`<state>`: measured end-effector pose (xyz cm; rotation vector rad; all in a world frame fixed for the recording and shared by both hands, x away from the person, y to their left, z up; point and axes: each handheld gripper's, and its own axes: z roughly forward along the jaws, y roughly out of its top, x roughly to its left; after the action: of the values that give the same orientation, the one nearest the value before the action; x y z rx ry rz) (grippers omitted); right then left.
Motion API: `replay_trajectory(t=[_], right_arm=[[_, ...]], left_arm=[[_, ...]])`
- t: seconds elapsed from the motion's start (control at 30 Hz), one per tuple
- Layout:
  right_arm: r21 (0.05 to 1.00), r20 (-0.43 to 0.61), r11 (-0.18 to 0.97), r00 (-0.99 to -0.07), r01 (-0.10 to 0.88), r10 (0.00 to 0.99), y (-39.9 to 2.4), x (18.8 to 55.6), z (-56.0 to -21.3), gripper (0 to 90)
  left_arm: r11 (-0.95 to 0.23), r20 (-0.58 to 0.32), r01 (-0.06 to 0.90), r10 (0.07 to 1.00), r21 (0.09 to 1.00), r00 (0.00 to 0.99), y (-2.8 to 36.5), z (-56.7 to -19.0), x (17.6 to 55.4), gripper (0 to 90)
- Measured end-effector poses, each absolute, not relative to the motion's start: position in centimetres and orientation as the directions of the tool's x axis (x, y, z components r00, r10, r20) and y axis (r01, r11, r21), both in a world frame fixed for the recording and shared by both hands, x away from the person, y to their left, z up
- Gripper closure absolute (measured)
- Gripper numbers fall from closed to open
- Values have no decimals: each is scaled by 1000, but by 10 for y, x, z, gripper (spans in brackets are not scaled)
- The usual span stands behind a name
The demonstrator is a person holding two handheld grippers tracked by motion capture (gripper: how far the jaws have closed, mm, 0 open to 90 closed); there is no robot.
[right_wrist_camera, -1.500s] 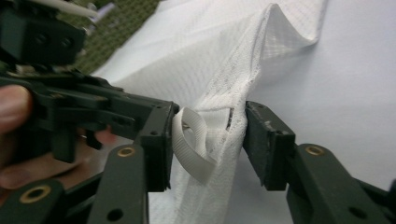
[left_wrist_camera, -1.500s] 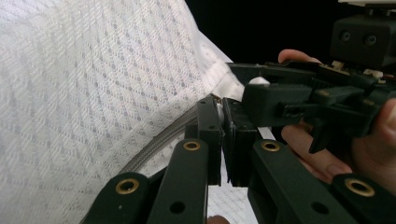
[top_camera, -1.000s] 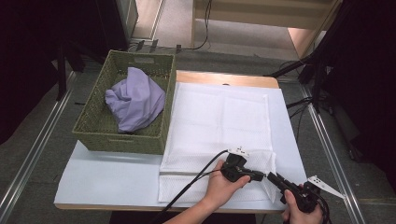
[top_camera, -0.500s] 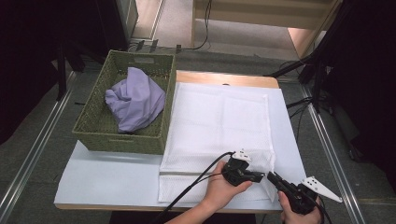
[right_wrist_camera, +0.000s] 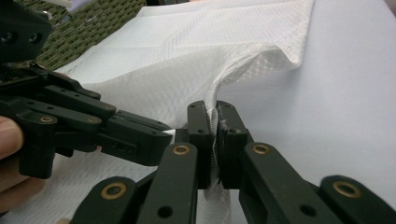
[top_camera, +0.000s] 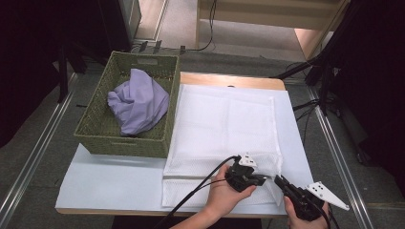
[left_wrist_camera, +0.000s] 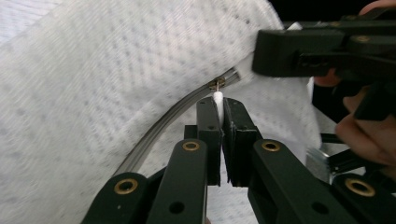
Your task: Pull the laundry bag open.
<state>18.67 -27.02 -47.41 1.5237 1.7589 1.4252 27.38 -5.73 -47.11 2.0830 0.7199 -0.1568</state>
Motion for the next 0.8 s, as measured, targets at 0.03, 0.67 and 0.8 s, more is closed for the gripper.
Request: replay_trajectory(t=[0.03, 0.67, 0.8], right_arm=[[869, 304, -127, -314, 477, 899, -271, 187, -474, 877], [884, 260, -107, -287, 456, 922, -271, 183, -471, 877], [889, 244, -97, -284, 447, 927, -272, 182, -470, 877]], left_arm=[[-421, -373, 554, 438, 718, 818, -55, -472, 275, 873], [-419, -358, 571, 484, 706, 798, -18, -477, 277, 874], [-423, -344, 572, 502, 703, 794, -9, -476, 277, 874]])
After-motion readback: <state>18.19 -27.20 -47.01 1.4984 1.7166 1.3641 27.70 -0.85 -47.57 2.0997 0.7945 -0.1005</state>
